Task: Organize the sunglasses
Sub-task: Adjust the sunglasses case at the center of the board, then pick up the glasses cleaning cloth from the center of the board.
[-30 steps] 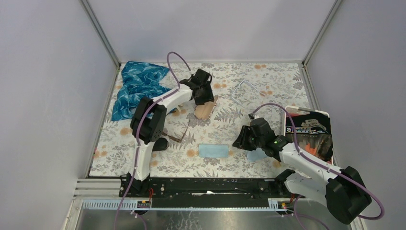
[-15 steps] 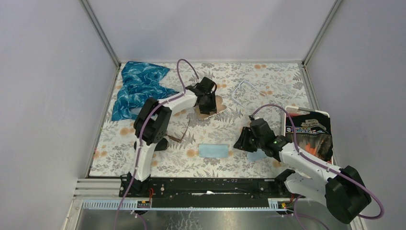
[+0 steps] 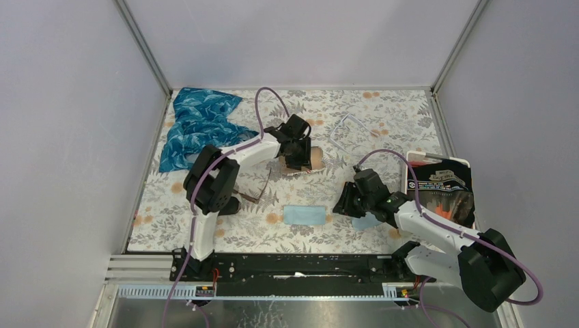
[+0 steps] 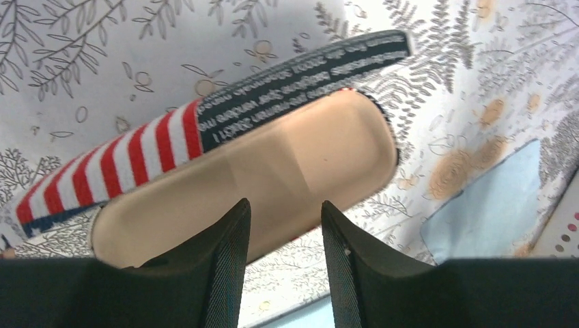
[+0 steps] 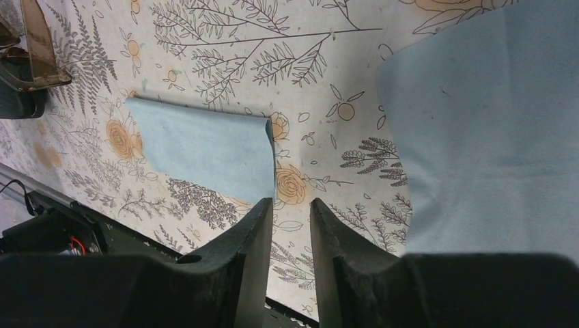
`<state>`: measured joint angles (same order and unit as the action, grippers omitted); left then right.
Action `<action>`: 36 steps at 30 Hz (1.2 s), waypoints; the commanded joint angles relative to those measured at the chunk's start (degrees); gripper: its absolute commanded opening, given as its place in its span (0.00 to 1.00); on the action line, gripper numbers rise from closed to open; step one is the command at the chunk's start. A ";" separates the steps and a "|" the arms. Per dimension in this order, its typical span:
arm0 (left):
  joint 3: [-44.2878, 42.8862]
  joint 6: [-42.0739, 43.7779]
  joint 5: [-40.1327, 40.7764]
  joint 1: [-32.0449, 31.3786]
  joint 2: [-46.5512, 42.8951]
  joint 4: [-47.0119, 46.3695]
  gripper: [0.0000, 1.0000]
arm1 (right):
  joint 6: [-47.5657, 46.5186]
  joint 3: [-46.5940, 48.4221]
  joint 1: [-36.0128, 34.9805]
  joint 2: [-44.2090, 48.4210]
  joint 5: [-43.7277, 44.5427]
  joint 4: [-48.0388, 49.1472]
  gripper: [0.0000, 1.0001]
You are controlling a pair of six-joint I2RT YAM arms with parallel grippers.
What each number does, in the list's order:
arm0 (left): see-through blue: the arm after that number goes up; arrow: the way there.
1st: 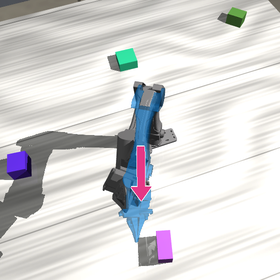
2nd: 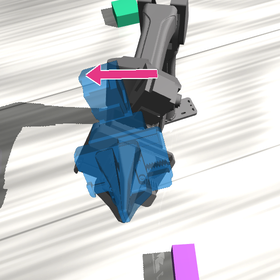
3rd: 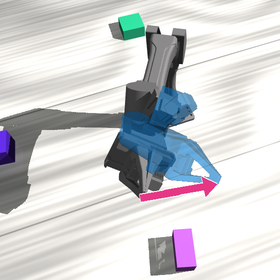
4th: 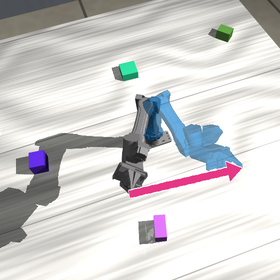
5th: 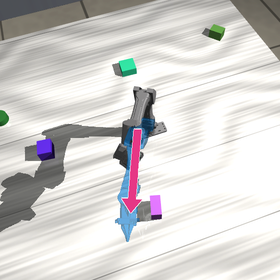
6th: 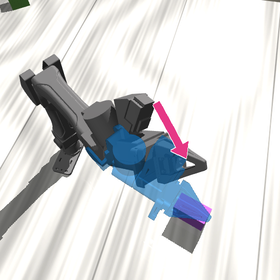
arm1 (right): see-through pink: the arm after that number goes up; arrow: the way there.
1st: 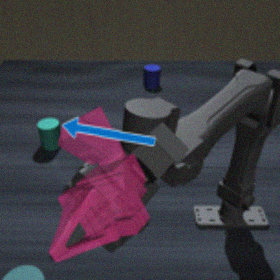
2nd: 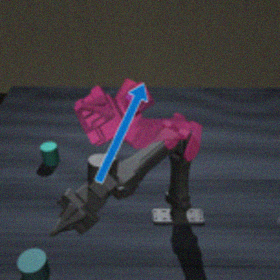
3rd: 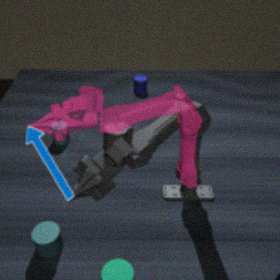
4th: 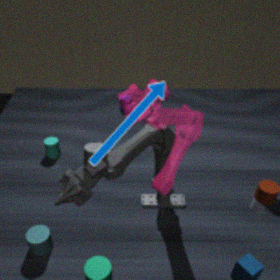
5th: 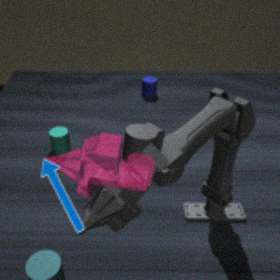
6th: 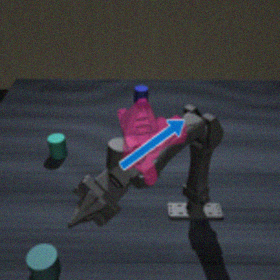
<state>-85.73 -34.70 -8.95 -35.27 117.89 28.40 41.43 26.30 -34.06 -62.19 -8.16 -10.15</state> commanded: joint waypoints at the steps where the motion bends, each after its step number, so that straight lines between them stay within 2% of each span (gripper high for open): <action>1: 0.10 1.39 -0.52 -1.01 -3.72 1.33 0.48 | -0.36 2.30 0.29 -0.30 -0.18 1.01 0.34; 6: -0.03 1.57 0.85 -1.27 -8.03 2.51 0.50 | -0.63 2.52 0.28 -0.30 -0.18 0.75 0.34; 10: 3.50 1.22 1.21 -1.38 -13.42 1.96 0.53 | -0.63 2.57 0.23 -0.55 -0.25 0.90 0.34; 19: 24.05 -3.32 2.68 -4.04 -28.49 -3.62 0.56 | 0.10 1.91 0.25 -2.35 -2.07 2.77 0.34; 25: 35.59 -8.69 2.29 -5.90 -36.78 -4.61 0.64 | 1.28 0.10 0.23 -4.08 -3.99 5.37 0.37; 31: 44.45 -12.32 0.90 -6.50 -39.95 -7.09 0.67 | 2.29 -1.88 0.24 -6.05 -5.57 8.79 0.41; 36: 47.46 -13.85 -0.58 -7.00 -37.84 -10.72 0.67 | 1.35 -2.27 0.22 -8.63 -6.11 9.58 0.41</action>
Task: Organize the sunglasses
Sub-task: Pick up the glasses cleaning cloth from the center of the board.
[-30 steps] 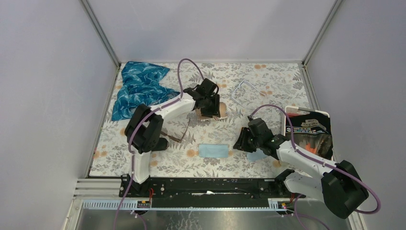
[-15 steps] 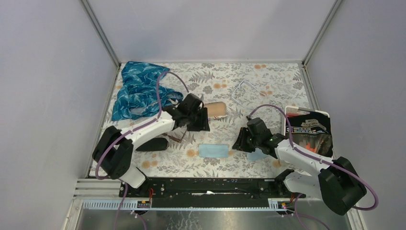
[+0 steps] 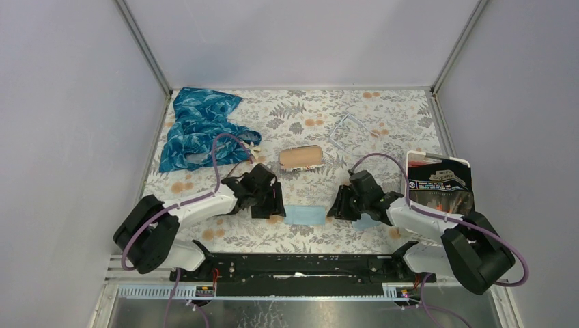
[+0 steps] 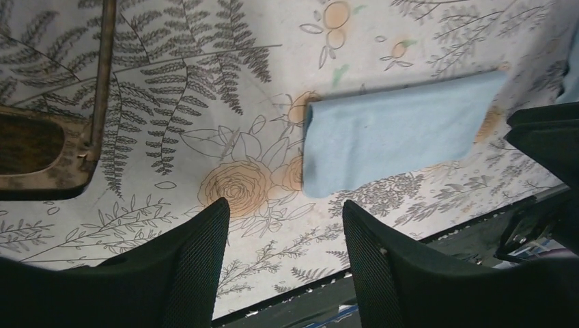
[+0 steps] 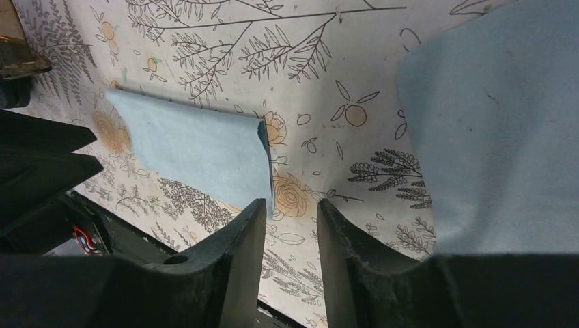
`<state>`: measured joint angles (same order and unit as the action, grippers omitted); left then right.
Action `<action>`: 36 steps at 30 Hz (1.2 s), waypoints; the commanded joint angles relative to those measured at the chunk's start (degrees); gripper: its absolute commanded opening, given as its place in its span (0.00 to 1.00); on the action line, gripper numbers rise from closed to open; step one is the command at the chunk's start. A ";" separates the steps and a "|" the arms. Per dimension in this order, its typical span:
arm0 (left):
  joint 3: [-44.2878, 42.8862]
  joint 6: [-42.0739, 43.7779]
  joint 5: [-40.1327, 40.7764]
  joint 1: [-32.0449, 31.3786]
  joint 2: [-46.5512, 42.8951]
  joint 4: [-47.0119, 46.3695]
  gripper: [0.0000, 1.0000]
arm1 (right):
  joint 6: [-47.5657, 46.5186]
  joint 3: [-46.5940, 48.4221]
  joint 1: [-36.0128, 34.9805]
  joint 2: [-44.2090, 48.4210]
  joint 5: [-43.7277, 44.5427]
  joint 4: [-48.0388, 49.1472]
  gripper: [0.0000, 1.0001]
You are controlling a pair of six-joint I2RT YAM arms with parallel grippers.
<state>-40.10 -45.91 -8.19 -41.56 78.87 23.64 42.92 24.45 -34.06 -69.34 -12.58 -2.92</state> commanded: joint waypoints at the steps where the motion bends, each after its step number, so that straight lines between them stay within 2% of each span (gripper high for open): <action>1: 2.28 -3.02 -1.41 -0.91 1.66 -6.94 0.66 | -0.15 -0.45 0.23 -1.79 -1.94 3.92 0.41; 8: 4.03 -6.11 -3.22 -2.29 6.00 -12.42 0.64 | -0.27 -0.54 0.22 -5.29 -2.38 7.12 0.41; 25: 3.17 -7.35 -3.56 -3.52 9.25 -13.70 0.54 | -0.01 -0.54 -0.30 -9.06 -4.83 9.97 0.40; 32: 2.80 -7.35 -3.50 -3.79 10.04 -13.70 0.41 | 0.51 -0.93 -0.82 -9.23 -4.65 10.31 0.40; 36: 2.73 -7.75 -3.35 -4.12 10.25 -13.74 0.25 | 0.33 -1.30 -1.12 -8.75 -4.07 9.24 0.40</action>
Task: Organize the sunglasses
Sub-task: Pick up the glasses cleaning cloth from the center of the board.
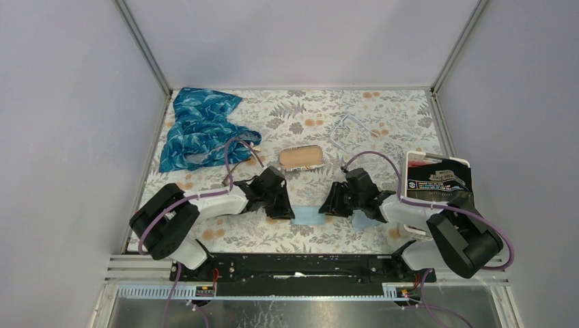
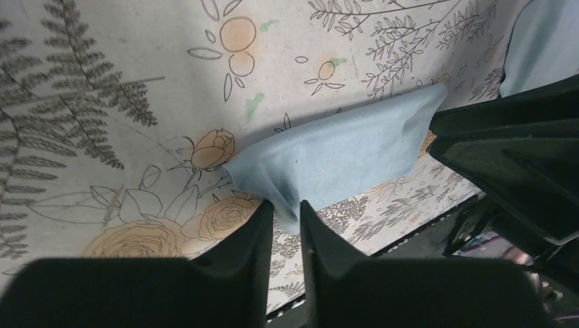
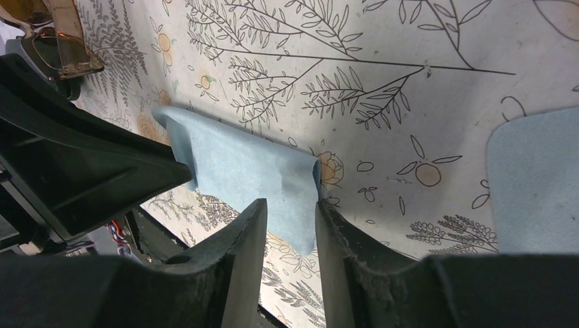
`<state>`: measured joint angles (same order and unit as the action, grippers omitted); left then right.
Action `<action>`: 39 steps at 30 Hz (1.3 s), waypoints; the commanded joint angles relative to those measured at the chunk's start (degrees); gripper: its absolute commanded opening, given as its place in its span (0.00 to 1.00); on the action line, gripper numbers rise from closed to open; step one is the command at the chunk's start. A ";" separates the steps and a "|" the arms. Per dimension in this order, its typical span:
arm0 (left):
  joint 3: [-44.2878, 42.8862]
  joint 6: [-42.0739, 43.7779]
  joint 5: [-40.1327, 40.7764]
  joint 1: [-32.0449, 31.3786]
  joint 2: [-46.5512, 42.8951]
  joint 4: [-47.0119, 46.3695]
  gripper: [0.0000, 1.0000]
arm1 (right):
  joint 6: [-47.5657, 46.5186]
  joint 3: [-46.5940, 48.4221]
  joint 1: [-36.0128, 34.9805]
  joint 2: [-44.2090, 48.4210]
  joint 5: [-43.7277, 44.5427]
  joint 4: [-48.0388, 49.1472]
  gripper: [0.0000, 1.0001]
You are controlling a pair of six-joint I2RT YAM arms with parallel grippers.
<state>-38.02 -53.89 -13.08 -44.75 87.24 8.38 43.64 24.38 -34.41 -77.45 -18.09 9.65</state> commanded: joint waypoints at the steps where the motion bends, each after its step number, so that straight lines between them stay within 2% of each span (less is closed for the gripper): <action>1: 0.73 0.13 1.51 -1.03 1.92 1.51 0.19 | -0.68 -1.45 -0.82 0.02 2.12 -4.32 0.41; 6: 1.09 -0.04 1.27 -1.30 2.07 0.97 0.00 | -2.73 -3.42 -0.83 3.43 7.07 -8.90 0.45; 18: 0.39 0.01 0.92 -1.65 2.41 0.90 0.00 | -1.95 -1.30 -2.17 -1.43 5.15 -5.33 0.44; 24: 0.32 0.19 0.69 -1.74 2.30 0.85 0.00 | -0.47 -0.53 -4.68 -3.87 5.16 -3.67 0.40; 29: 0.12 0.57 0.61 -1.74 2.33 0.85 0.00 | -0.89 0.08 -4.88 -3.78 5.43 -4.30 0.31; 34: -0.08 0.64 0.52 -1.74 2.49 0.85 0.00 | -0.93 0.34 -4.87 -3.12 5.78 -4.81 0.15; 37: -0.23 0.50 0.48 -1.73 2.49 0.85 0.00 | -0.90 0.60 -4.92 -2.82 5.83 -5.16 0.01; 39: -0.29 0.34 0.38 -1.82 2.34 0.85 0.00 | -0.98 1.06 -4.87 -2.44 5.95 -5.46 0.00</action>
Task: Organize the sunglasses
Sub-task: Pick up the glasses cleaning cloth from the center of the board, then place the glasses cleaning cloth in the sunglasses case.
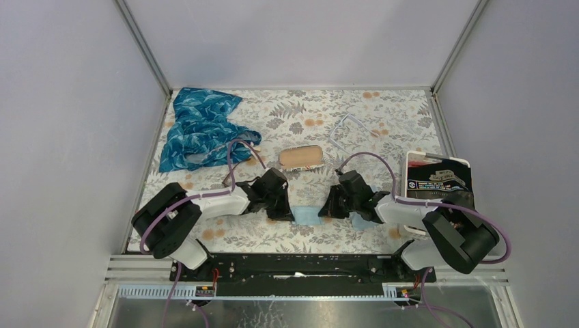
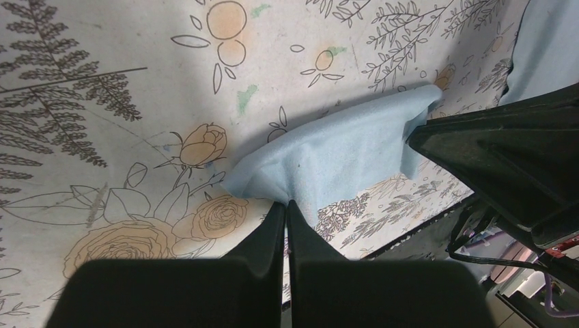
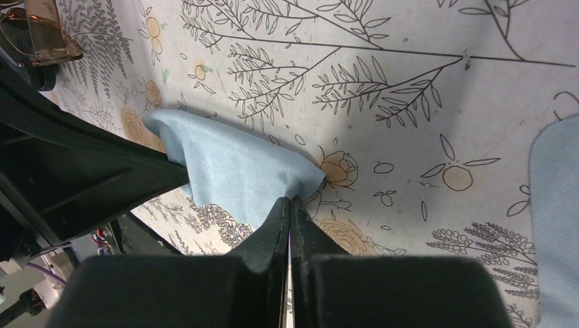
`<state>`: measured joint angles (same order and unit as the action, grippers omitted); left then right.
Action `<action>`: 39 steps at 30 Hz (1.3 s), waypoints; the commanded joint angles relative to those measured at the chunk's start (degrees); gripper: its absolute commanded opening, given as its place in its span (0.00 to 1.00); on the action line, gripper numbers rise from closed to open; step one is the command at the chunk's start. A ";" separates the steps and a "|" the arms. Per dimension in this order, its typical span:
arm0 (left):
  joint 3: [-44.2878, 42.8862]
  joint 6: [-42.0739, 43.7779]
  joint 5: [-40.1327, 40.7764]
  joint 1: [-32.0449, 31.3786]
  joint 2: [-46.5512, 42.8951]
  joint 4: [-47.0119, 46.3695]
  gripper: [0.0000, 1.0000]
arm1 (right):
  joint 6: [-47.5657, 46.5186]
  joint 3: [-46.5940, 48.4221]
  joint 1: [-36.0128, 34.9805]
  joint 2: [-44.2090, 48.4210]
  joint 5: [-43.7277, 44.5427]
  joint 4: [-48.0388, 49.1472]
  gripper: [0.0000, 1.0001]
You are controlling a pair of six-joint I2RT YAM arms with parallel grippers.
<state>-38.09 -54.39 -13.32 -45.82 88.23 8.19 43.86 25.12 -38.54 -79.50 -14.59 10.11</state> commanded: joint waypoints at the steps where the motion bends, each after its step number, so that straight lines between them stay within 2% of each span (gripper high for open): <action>1: -0.34 0.81 0.55 -0.76 1.08 1.20 0.00 | -1.25 0.69 -0.74 -0.20 2.46 -6.34 0.00; 13: -9.69 3.09 4.61 0.16 -2.66 6.48 0.00 | -4.91 13.92 -0.66 2.89 6.79 -14.19 0.00; 24: -20.71 8.31 3.55 8.78 0.11 9.81 0.00 | -9.14 27.03 3.03 -2.90 7.04 -15.12 0.00; 31: -27.00 11.38 2.33 13.29 6.38 10.72 0.00 | -11.53 36.43 5.14 -9.67 7.21 -16.27 0.00; 39: -30.73 12.28 0.11 15.83 11.22 10.23 0.00 | -12.80 43.05 6.98 -16.18 6.48 -17.44 0.00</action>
<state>-66.50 -44.12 -11.64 -31.16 97.95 17.78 32.93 64.36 -32.60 -93.27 -8.45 -5.96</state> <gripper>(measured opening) 0.006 0.011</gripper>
